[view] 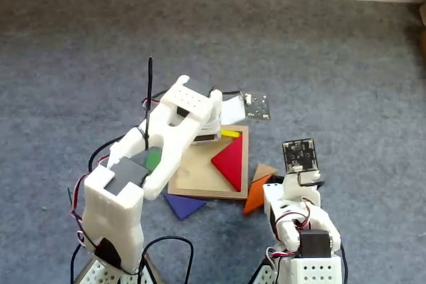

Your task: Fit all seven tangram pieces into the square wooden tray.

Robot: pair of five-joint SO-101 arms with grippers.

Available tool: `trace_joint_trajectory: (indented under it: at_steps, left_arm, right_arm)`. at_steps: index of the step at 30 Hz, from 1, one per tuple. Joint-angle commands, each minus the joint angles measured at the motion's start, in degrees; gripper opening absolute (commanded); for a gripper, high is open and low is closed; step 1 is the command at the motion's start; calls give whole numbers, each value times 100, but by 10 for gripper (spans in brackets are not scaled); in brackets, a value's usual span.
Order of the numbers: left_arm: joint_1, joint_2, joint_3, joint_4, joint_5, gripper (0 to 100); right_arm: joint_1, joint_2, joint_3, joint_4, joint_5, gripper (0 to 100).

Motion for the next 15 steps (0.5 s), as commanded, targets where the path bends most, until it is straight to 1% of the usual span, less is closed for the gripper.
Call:
trace_joint_trajectory:
  at_steps: [1, 3, 7, 15]
  left_arm:
    - [110, -514, -75, 246, -26, 136]
    - [127, -743, -75, 519, 18, 136]
    - [198, -1297, -22, 826, 440, 137]
    - [426, -1622, -13, 1433, 448, 135]
  right_arm:
    - [66, -66, 664, 22, 62, 20]
    - [66, -66, 664, 22, 62, 20]
    - [66, -66, 664, 22, 70, 20]
    - [66, -66, 664, 22, 70, 20]
